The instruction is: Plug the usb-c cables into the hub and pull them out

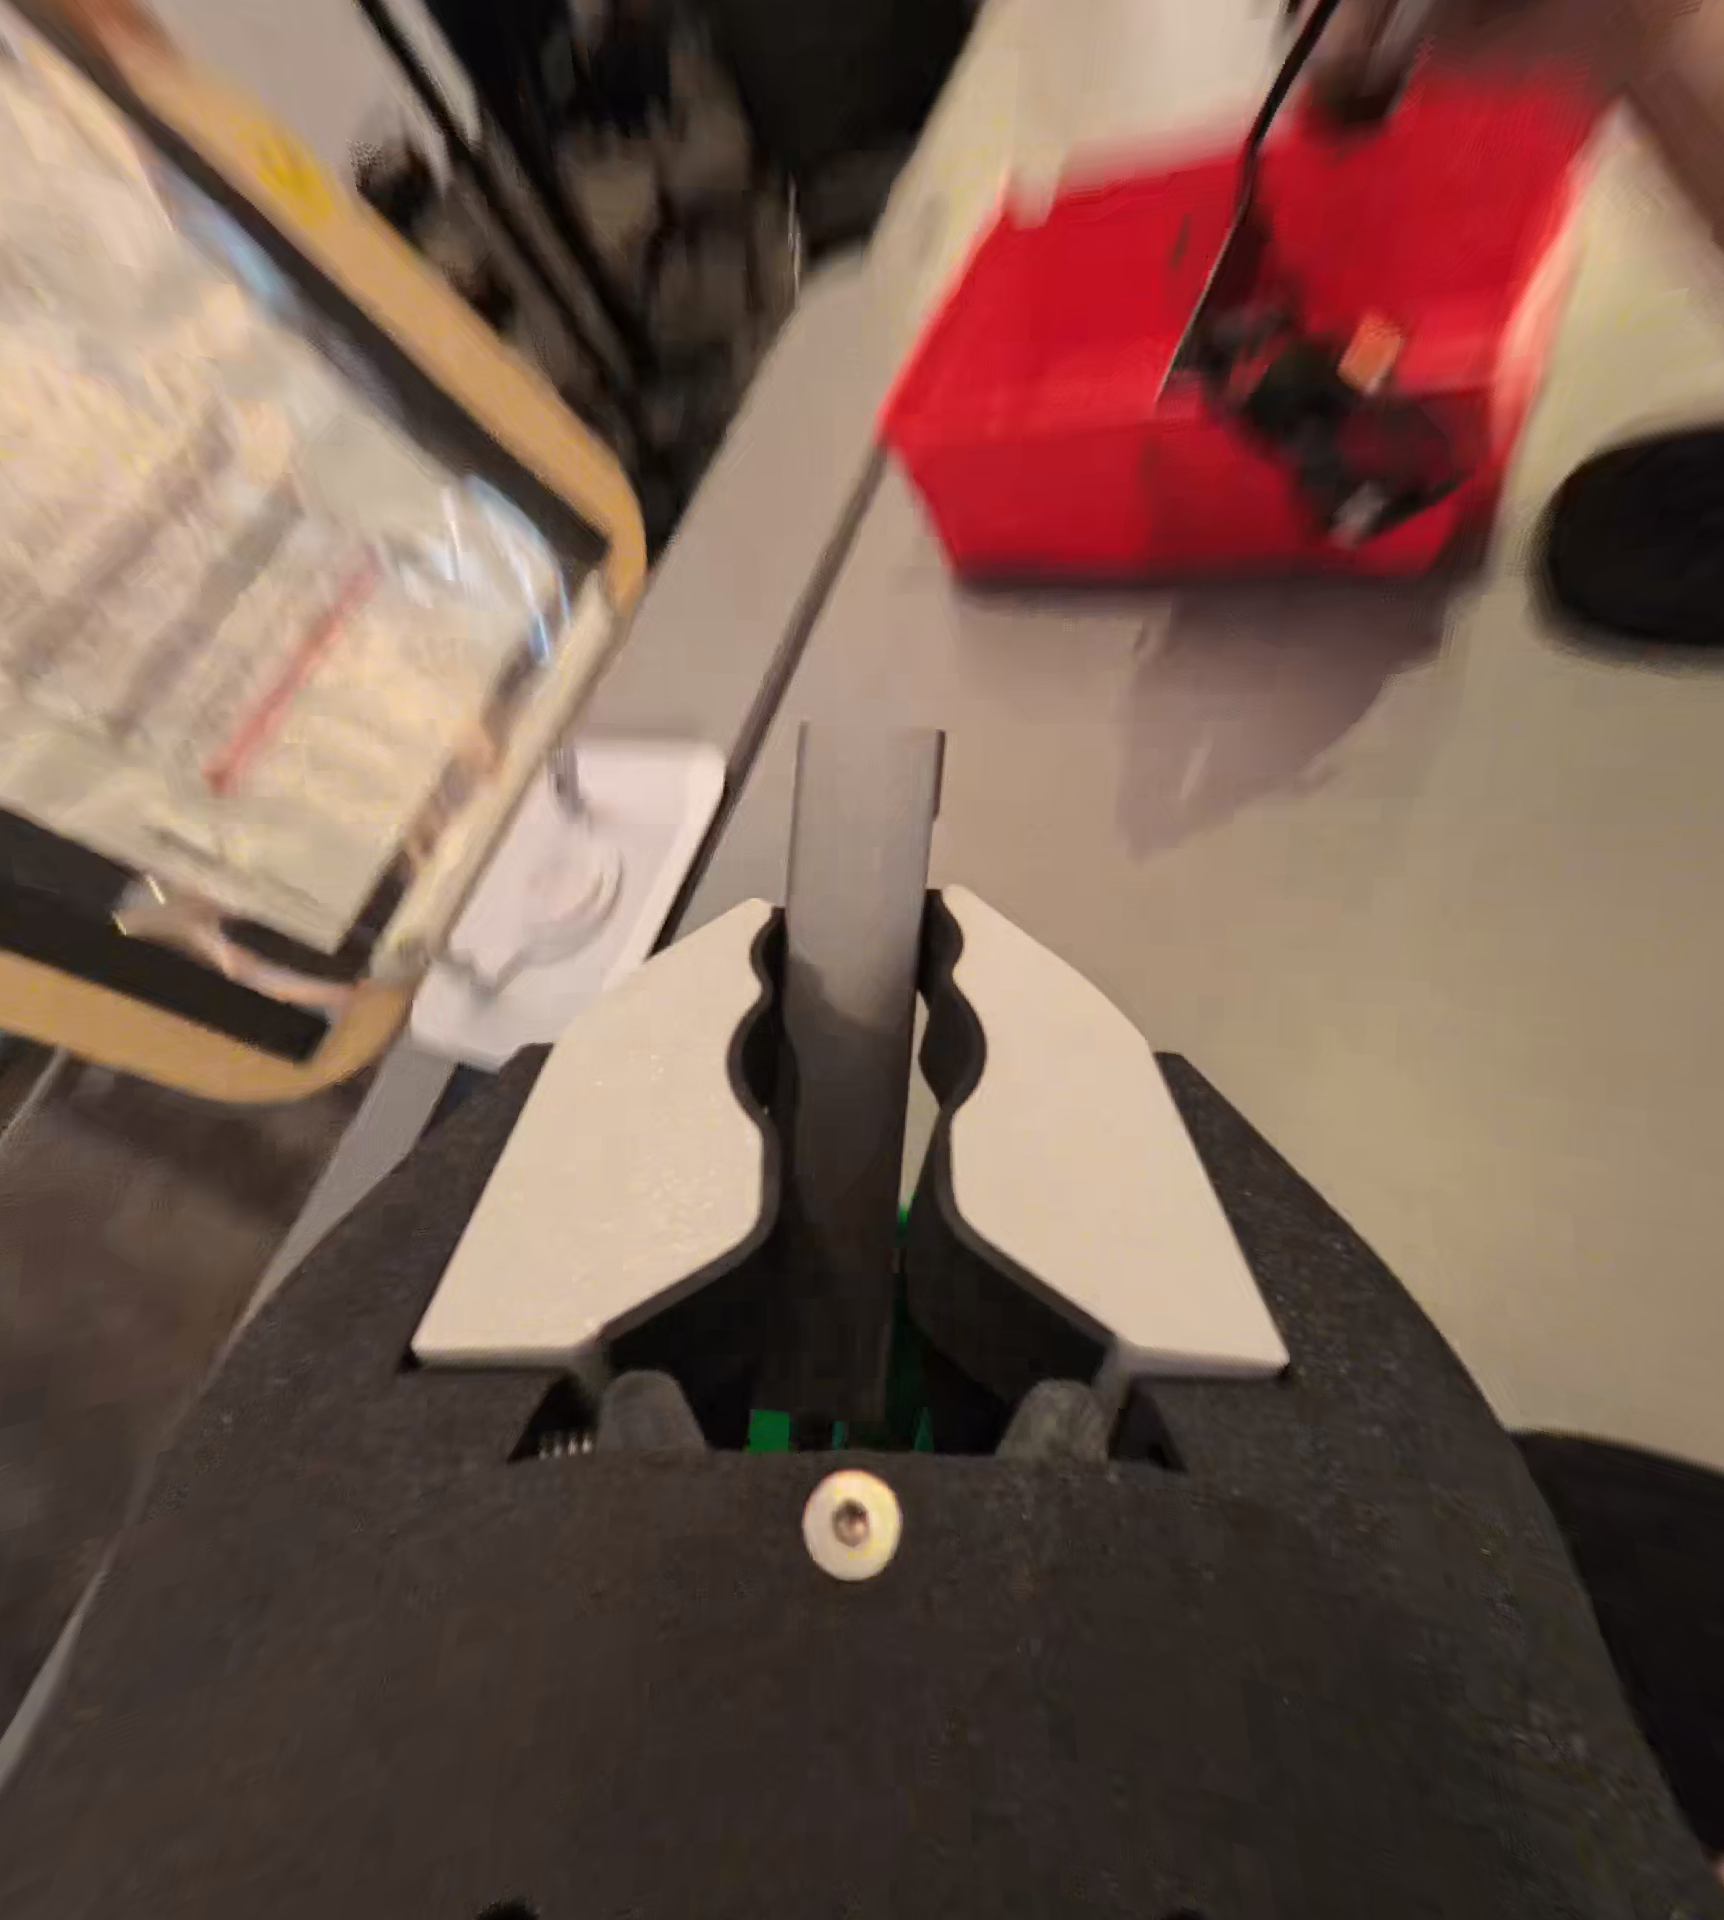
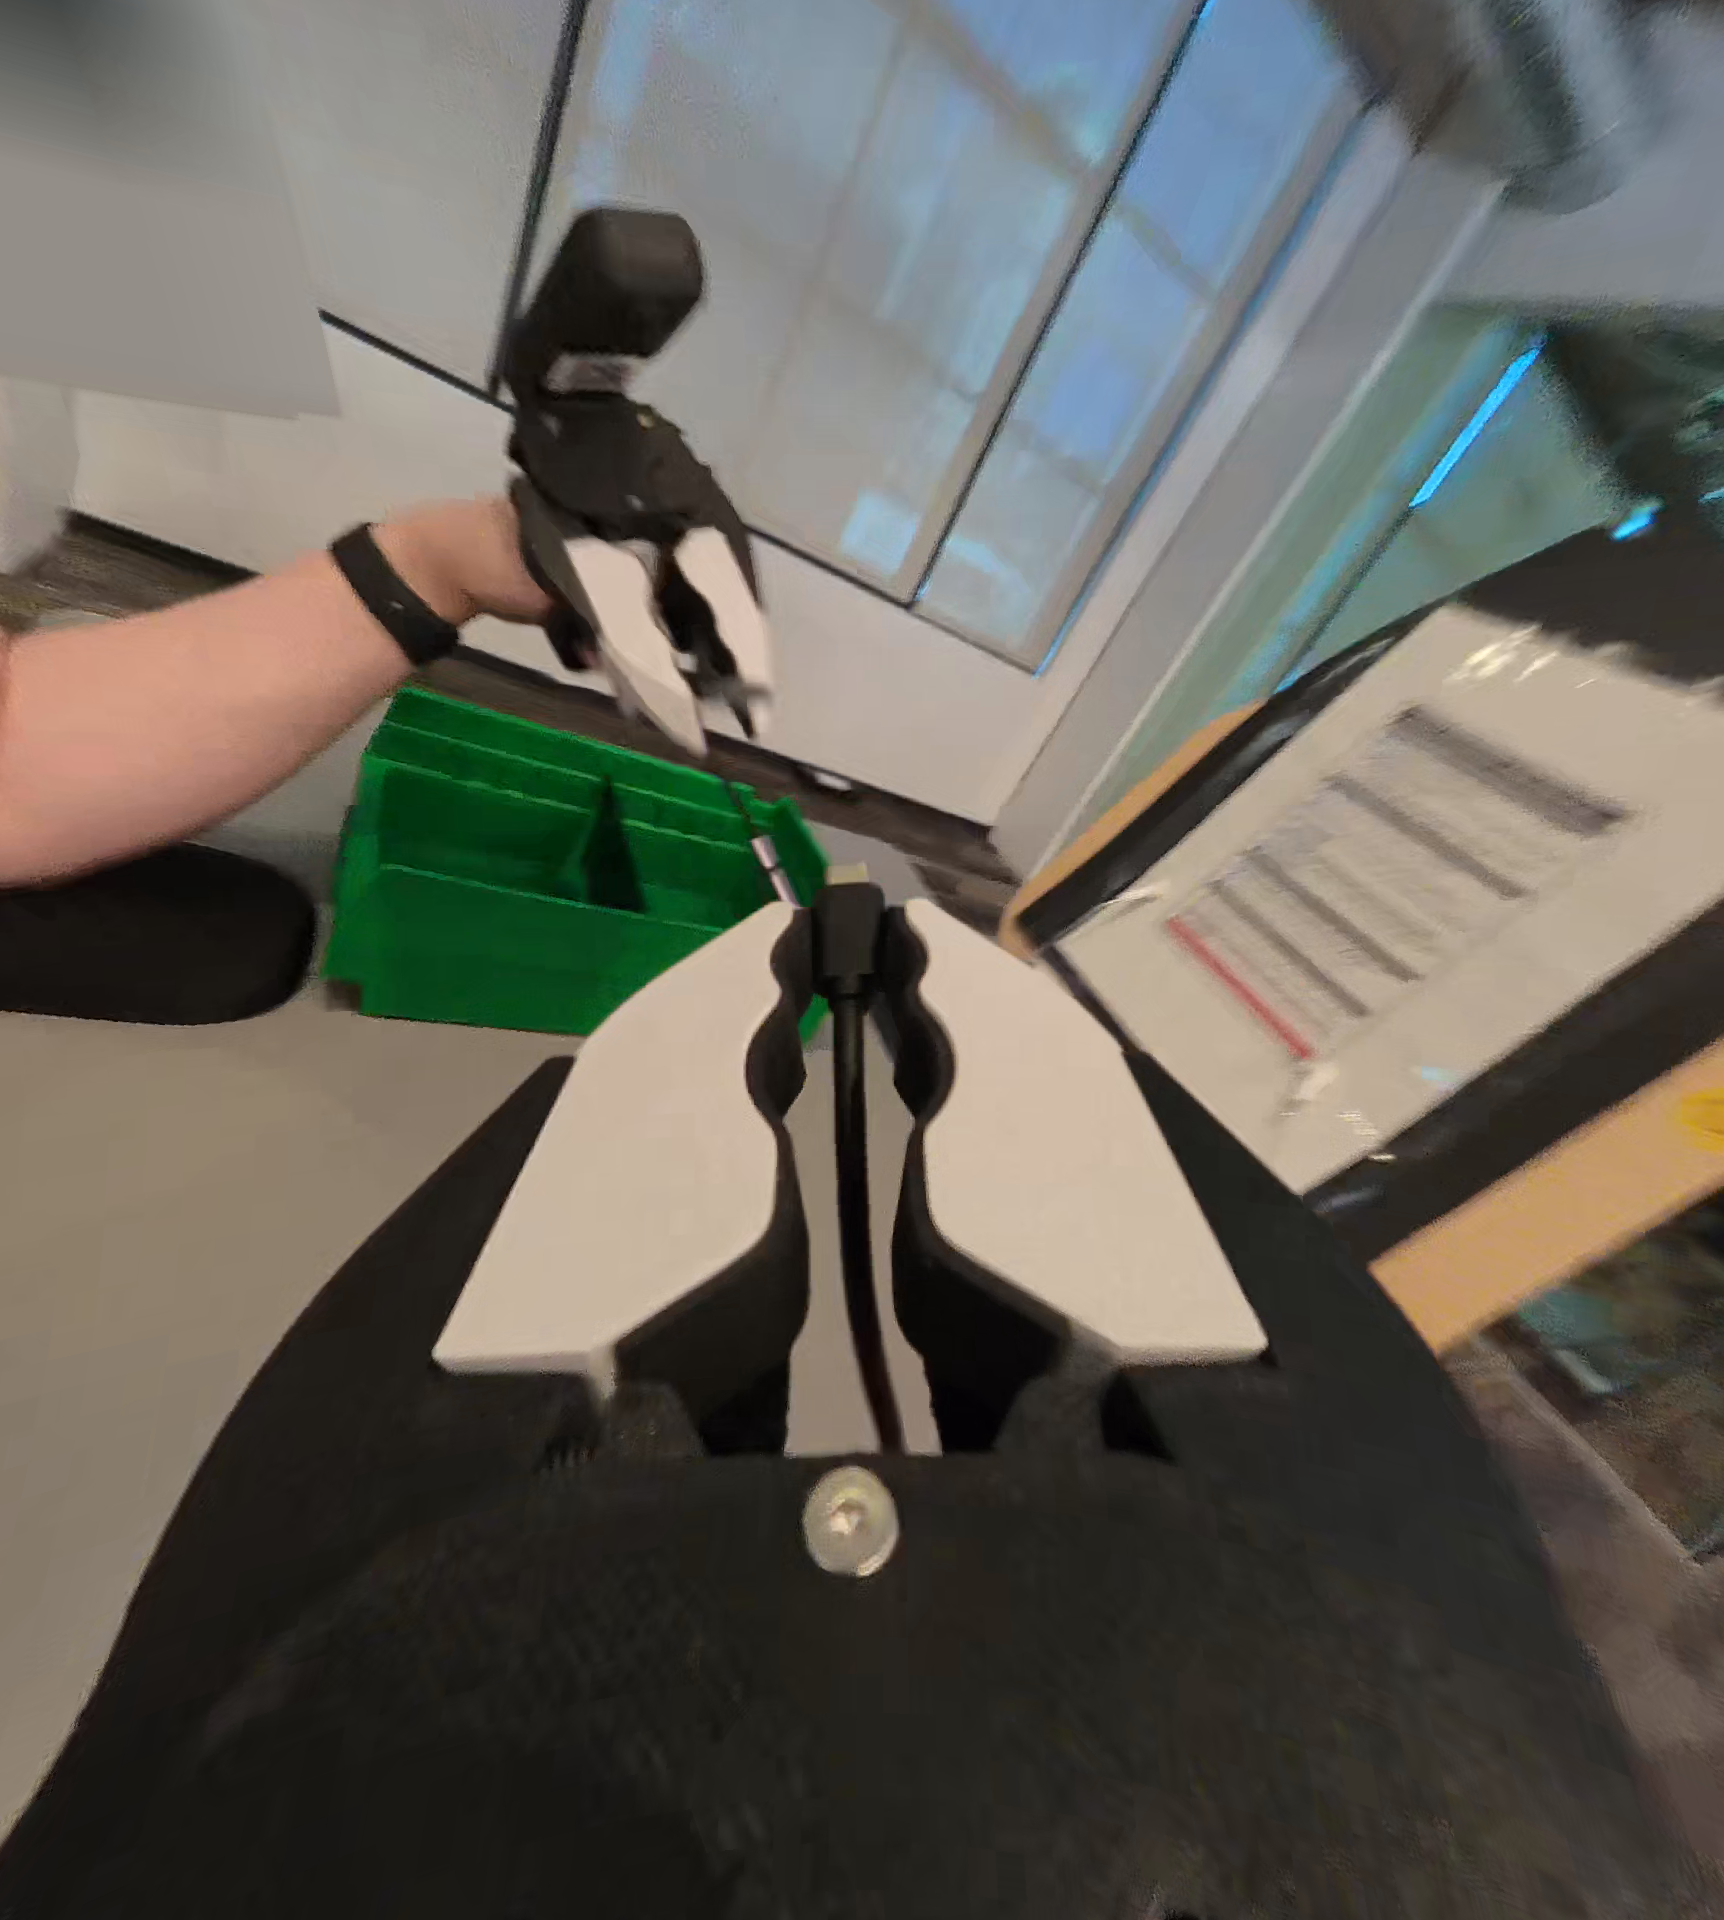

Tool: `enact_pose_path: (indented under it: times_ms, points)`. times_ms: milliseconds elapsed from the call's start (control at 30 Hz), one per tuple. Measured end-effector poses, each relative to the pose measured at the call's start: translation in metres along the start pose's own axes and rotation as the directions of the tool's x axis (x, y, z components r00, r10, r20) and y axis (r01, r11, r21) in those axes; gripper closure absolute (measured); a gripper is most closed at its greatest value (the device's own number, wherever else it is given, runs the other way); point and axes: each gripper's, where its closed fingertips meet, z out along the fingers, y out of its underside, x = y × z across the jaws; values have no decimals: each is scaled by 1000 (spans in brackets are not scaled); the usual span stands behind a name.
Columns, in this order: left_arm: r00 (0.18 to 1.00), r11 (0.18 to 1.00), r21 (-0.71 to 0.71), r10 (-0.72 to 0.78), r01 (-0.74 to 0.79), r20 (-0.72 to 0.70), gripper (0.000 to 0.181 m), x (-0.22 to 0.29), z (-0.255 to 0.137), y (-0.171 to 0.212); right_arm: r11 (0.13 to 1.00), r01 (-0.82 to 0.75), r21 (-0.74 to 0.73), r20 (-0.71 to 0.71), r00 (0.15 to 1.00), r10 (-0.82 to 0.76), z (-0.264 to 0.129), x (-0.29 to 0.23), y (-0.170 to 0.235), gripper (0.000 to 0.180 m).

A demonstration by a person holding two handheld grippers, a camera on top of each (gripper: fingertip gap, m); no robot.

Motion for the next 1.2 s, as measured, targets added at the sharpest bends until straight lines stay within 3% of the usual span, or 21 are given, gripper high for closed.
enact_pose_path:
  times_ms: [67, 133, 233, 367, 500, 567, 733, 800, 867, 967, 1067, 1133, 1200]
  points:
    - [998, 976, 216, 37, -26, -50, 158, 14, -31, -35, 998, 40, -42, -33, 999, -42, -7, 2, -9, 165]
    - [993, 944, 317, 114, -97, -37, 158, 28, -45, -59, 993, 56, -104, -106, 992, -67, -8, 13, -8, 165]
    - [983, 944, 291, 175, -152, -54, 158, 45, -39, -68, 979, 94, -180, -235, 962, -135, -29, 31, -16, 165]
    - [973, 949, 262, 205, -172, -105, 158, 58, -23, -71, 961, 79, -265, -294, 943, -159, -75, 41, -16, 165]
    - [961, 948, 253, 234, -193, -144, 158, 68, -14, -73, 942, 26, -334, -305, 943, -134, -111, 52, 25, 165]
    - [957, 947, 254, 244, -199, -158, 158, 72, -11, -75, 924, -89, -371, -257, 966, -11, -119, 49, 59, 165]
    - [948, 946, 241, 264, -219, -178, 158, 80, -3, -77, 758, -270, -593, -276, 953, 124, -148, 41, 150, 157]
    - [945, 945, 242, 268, -220, -186, 158, 83, 2, -79, 729, -344, -592, -373, 919, 130, -158, 51, 162, 148]
    - [939, 943, 253, 273, -218, -209, 158, 90, 7, -84, 775, -336, -535, -437, 895, 87, -161, 65, 144, 144]
    - [932, 937, 278, 280, -212, -232, 158, 101, 18, -95, 907, -132, -400, -440, 896, -64, -136, 72, 63, 137]
    - [925, 920, 358, 264, -157, -273, 158, 111, 23, -111, 965, 115, -233, -231, 958, -170, -60, 19, -20, 129]
    - [919, 904, 422, 228, -76, -323, 158, 115, 22, -124, 957, 199, -212, -28, 977, -209, -7, -32, -31, 126]
    - [904, 885, 465, 201, -3, -378, 158, 120, 19, -133, 935, 242, -259, 70, 970, -232, 34, -62, -18, 126]
